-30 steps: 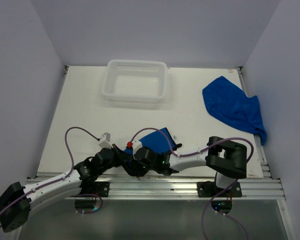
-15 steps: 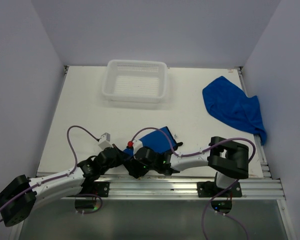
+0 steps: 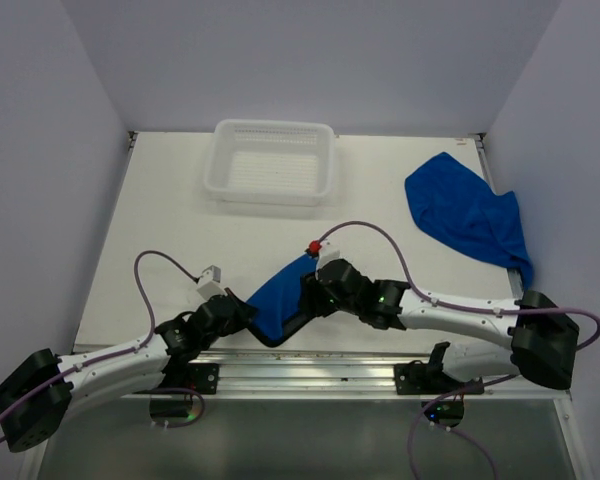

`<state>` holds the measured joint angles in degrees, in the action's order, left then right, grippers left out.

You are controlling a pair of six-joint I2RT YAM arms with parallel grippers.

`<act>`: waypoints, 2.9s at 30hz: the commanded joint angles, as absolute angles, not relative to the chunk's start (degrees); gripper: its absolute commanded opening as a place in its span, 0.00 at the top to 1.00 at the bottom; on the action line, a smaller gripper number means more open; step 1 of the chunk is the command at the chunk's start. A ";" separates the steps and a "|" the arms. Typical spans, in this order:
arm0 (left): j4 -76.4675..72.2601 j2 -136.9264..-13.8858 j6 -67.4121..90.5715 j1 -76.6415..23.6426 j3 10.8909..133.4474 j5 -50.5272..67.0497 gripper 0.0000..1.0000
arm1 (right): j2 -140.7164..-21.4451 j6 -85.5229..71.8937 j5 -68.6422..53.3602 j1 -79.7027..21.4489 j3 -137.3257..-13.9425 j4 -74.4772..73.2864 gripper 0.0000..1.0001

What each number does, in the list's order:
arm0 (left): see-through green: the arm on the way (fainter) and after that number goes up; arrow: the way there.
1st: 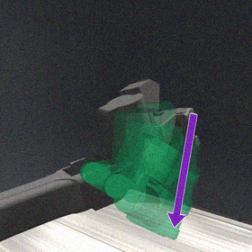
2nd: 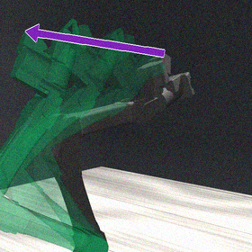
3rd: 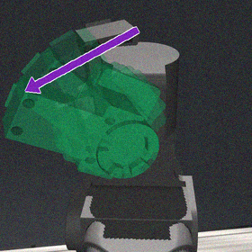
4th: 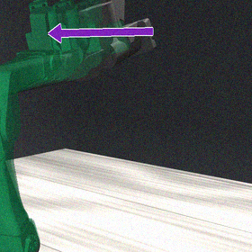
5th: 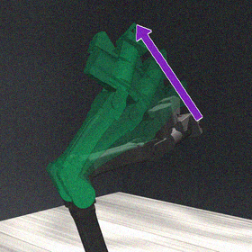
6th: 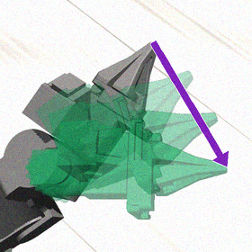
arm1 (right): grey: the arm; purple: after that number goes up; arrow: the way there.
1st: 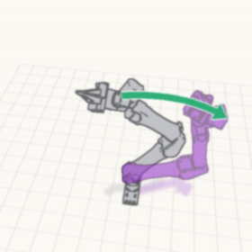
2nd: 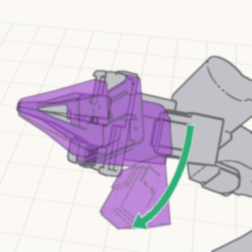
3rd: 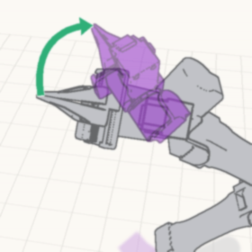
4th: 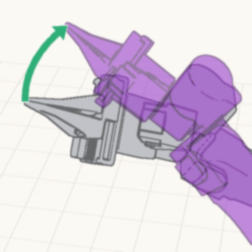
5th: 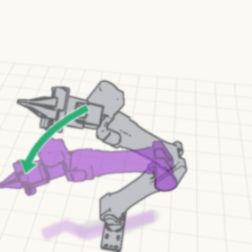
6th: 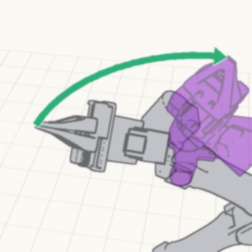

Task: Roll the towels
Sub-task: Fold the towel

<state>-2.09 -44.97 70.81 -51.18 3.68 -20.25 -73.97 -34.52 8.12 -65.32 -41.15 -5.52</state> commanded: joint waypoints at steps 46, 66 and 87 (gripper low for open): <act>2.02 -44.91 65.13 -51.94 4.40 -21.09 1.00 | -84.99 -41.75 14.77 -34.63 -46.23 -15.30 0.54; 1.67 -44.65 64.77 -52.03 4.04 -21.18 1.00 | -88.86 -41.84 16.17 -34.54 -47.81 -18.28 0.97; 1.23 -44.56 64.60 -52.12 3.69 -20.39 1.00 | -90.44 -38.58 18.28 -32.17 -53.08 -22.94 1.00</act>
<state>-0.69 -44.40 66.37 -51.83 4.38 -20.62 -89.82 -39.46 16.69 -32.69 -50.94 -21.63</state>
